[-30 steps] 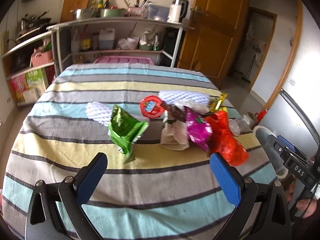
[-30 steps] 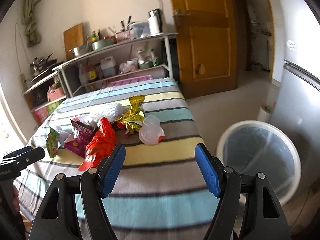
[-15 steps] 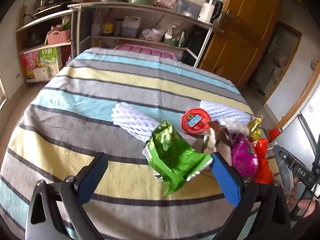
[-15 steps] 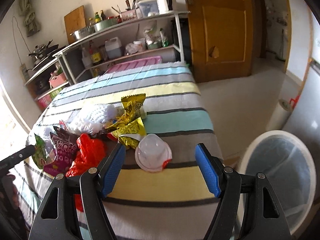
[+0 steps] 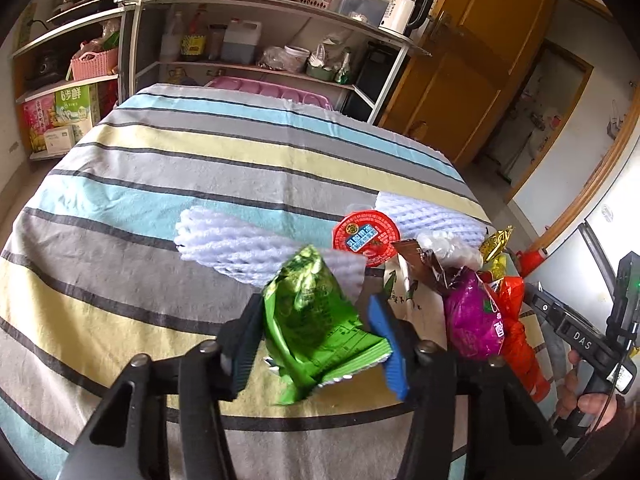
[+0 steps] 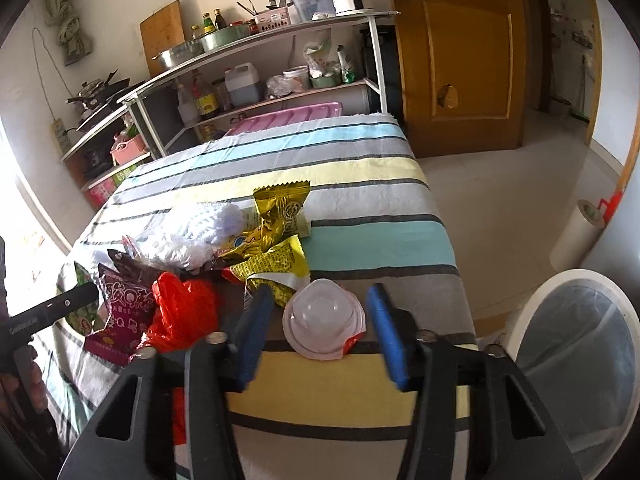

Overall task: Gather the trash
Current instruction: 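Grasp the green snack bag with the left tool while the right tool grasps the clear plastic cup, then carry both items over the white bin and open both tools to drop them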

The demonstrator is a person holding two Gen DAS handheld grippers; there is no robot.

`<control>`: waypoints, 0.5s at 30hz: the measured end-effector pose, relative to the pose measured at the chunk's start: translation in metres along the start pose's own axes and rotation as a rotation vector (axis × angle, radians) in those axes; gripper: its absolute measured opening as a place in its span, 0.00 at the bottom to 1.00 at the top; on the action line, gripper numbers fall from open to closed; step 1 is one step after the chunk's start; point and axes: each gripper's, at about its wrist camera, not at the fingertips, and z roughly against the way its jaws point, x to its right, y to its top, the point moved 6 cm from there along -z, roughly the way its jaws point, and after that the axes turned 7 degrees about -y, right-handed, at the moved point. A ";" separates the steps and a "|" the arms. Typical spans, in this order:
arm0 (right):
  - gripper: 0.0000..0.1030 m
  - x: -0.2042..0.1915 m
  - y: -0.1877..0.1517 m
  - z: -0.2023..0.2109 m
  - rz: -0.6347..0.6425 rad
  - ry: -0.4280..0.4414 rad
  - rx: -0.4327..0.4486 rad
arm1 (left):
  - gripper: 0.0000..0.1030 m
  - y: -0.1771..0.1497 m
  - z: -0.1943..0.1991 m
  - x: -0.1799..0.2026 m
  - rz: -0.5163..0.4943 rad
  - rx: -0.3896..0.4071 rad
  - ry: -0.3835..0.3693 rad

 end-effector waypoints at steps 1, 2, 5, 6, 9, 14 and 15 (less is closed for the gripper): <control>0.38 -0.002 -0.001 -0.001 0.000 0.005 -0.002 | 0.46 0.000 0.000 -0.001 0.000 -0.001 0.004; 0.36 -0.002 -0.001 -0.001 0.000 0.007 -0.002 | 0.46 0.000 0.001 -0.001 0.000 0.000 0.005; 0.32 -0.005 0.000 0.002 0.003 0.010 0.014 | 0.46 0.000 0.003 0.000 -0.003 0.010 0.005; 0.32 -0.006 0.000 0.003 0.004 0.012 0.018 | 0.46 0.000 0.004 0.000 -0.005 0.013 0.006; 0.32 -0.005 -0.002 0.008 0.003 0.017 0.034 | 0.46 0.000 0.009 0.000 -0.010 0.022 0.010; 0.32 -0.006 -0.002 0.017 -0.005 0.028 0.053 | 0.46 -0.002 0.021 0.007 -0.027 0.049 0.003; 0.32 -0.005 -0.002 0.019 -0.007 0.030 0.057 | 0.46 -0.002 0.023 0.009 -0.032 0.052 -0.001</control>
